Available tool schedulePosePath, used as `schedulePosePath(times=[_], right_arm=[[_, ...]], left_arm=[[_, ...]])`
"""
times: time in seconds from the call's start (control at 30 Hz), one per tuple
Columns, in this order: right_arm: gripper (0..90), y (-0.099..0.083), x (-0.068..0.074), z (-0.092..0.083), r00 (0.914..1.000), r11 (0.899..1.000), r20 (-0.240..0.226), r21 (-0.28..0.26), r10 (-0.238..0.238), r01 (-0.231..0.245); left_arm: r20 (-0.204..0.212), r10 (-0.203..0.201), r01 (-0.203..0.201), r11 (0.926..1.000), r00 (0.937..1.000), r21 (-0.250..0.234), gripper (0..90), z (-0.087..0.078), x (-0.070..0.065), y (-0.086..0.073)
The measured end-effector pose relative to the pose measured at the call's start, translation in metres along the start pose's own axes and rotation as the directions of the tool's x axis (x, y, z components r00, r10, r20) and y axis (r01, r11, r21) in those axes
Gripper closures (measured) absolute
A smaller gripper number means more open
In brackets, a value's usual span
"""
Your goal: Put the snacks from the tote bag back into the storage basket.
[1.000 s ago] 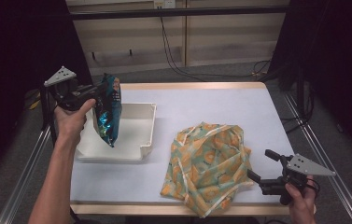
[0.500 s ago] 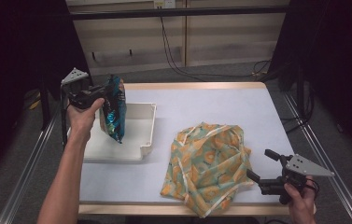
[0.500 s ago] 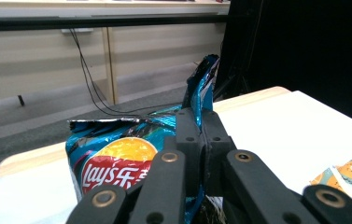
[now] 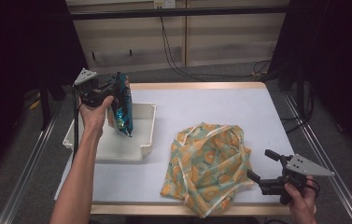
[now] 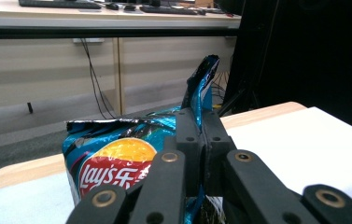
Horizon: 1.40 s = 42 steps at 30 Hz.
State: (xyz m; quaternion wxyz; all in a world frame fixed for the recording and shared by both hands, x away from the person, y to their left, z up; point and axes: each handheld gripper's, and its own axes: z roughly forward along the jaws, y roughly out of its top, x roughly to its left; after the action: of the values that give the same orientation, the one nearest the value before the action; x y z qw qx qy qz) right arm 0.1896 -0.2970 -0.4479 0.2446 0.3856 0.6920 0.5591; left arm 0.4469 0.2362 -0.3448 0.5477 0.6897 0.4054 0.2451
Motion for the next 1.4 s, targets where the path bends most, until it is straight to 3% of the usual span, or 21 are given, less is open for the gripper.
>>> schedulePosePath(times=[0.2,0.3,0.47,0.63,0.9,1.1,1.4], right_arm=[[0.0,-0.001,-0.001,0.001,1.0,1.0,-0.001,0.003,0.008,-0.008],[0.0,-0.002,-0.001,0.001,0.9999,1.0,-0.001,0.006,0.013,-0.013],[0.0,-0.002,-0.003,0.0,0.9999,1.0,0.0,0.008,0.011,-0.011],[0.0,-0.003,-0.004,-0.001,0.9998,1.0,0.0,0.006,0.019,-0.019],[0.0,-0.004,-0.005,-0.001,0.9999,1.0,-0.002,0.01,0.016,-0.016],[0.0,-0.005,-0.006,0.001,0.9998,1.0,-0.014,0.014,0.013,-0.013],[0.0,-0.006,-0.007,0.003,0.9996,1.0,-0.023,0.018,0.019,-0.019]], left_arm=[[0.03,-0.007,0.007,1.0,0.9995,-0.001,87.5,0.016,-0.008,-0.006],[0.051,0.008,-0.009,0.9998,0.9987,0.02,86.4,0.026,-0.013,-0.01],[0.073,-0.019,0.017,0.9996,0.9972,0.02,83.5,0.042,-0.021,-0.015],[0.109,-0.001,-0.004,0.999,0.994,0.045,81.9,0.054,-0.03,-0.021],[0.132,-0.01,0.001,0.9978,0.9913,0.067,77.3,0.067,-0.037,-0.025],[0.137,0.008,-0.023,0.9943,0.9905,0.104,73.7,0.074,-0.041,-0.027],[0.159,-0.005,-0.015,0.9917,0.9873,0.128,63.9,0.085,-0.04,-0.027]])
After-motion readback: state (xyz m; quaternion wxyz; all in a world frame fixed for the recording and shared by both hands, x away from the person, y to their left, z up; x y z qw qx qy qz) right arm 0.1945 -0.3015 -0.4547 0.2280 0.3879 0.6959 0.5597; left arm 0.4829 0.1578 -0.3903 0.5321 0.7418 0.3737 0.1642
